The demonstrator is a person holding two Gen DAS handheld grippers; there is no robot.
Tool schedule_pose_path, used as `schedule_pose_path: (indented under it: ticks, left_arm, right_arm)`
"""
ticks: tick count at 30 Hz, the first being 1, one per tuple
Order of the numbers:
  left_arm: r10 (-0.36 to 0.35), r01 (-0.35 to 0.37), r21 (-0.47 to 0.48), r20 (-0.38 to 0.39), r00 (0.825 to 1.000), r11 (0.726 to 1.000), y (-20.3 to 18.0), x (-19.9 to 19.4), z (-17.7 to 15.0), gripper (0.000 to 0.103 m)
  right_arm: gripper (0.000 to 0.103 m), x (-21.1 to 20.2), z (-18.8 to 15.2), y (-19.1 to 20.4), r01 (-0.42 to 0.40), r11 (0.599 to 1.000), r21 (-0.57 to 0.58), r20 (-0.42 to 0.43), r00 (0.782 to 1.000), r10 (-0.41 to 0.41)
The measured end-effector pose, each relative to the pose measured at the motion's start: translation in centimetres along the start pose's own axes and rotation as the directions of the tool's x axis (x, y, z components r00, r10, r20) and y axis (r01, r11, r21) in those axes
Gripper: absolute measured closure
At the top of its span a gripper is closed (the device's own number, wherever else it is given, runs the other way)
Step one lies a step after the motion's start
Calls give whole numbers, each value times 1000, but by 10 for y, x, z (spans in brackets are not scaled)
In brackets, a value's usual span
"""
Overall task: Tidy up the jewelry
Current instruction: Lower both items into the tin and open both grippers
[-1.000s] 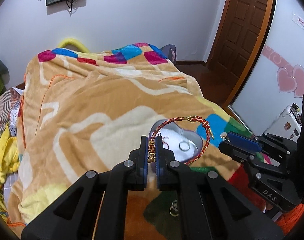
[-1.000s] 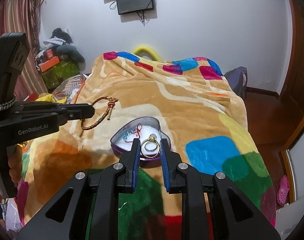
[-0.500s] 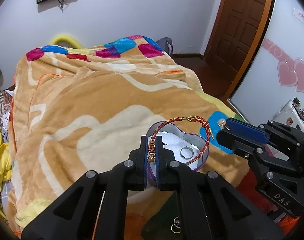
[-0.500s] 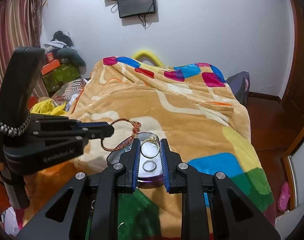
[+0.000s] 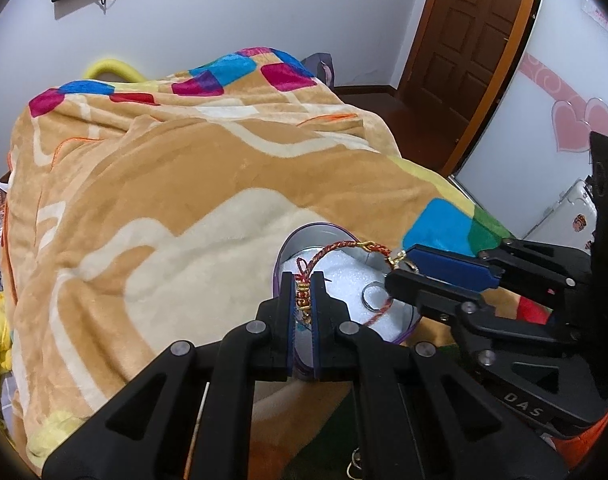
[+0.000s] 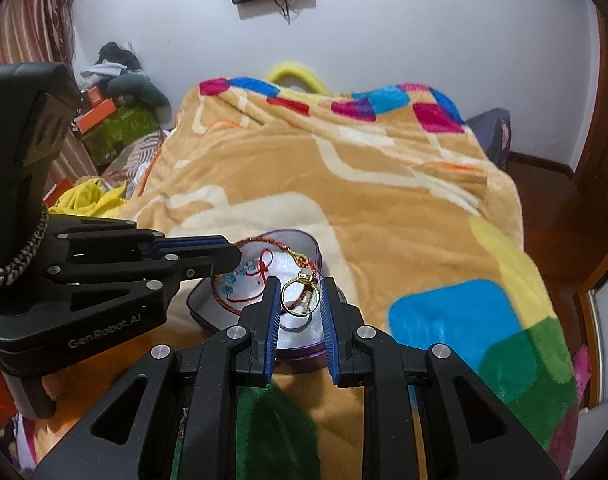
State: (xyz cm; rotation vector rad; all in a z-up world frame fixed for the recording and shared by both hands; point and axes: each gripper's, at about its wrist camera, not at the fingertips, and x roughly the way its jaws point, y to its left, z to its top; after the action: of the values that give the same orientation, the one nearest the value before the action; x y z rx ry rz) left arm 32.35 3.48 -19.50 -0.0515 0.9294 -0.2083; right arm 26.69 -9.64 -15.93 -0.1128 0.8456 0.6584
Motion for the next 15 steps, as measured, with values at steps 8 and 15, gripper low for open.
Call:
schedule_pose_path:
  ticks: [8, 15]
  left_arm:
    - [15, -15, 17, 19, 1000, 1000, -3, -4, -1, 98]
    - [23, -23, -2, 22, 999, 1000, 0, -13, -3, 91]
  right_arm:
    - [85, 4, -1, 3, 0, 1000, -13, -29, 1000, -1]
    - [84, -1, 1, 7, 5, 1000, -14, -41, 999, -5]
